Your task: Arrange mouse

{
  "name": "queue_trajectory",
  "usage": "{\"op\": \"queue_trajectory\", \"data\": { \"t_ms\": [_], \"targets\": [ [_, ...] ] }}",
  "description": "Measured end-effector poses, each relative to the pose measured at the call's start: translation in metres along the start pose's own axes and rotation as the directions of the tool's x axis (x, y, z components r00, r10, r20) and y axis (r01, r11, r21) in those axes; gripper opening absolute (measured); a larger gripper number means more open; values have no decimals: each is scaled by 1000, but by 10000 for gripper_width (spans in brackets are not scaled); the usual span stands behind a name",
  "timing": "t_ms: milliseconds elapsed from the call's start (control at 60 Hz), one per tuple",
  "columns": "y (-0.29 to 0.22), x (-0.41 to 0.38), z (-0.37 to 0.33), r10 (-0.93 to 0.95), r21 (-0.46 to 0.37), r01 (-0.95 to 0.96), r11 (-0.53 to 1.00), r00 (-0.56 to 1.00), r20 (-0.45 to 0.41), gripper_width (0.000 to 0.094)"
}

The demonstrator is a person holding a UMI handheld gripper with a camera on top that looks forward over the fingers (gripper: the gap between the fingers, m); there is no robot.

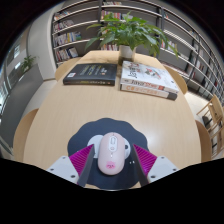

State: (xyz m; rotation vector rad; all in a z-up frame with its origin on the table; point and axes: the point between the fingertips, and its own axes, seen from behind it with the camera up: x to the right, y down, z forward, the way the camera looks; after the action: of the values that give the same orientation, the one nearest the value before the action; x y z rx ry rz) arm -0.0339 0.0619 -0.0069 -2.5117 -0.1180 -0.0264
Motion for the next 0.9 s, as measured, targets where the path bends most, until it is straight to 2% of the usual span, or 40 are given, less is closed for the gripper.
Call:
{"op": "queue_trajectory", "data": {
  "t_ms": [33,217,350,583,900],
  "targets": [
    [-6,-2,-8,-4,12,4,1000,1000,3,768],
    [-48,-6,-89,-13,134,17,991,999,-29,777],
    [-61,-20,-165,-2,237,7,972,1000,-23,794],
    [-14,-44,-270,37,322,-28,946,999,-20,789],
    [68,-50,-334,81,303,-61,951,995,-51,792]
  ]
}}
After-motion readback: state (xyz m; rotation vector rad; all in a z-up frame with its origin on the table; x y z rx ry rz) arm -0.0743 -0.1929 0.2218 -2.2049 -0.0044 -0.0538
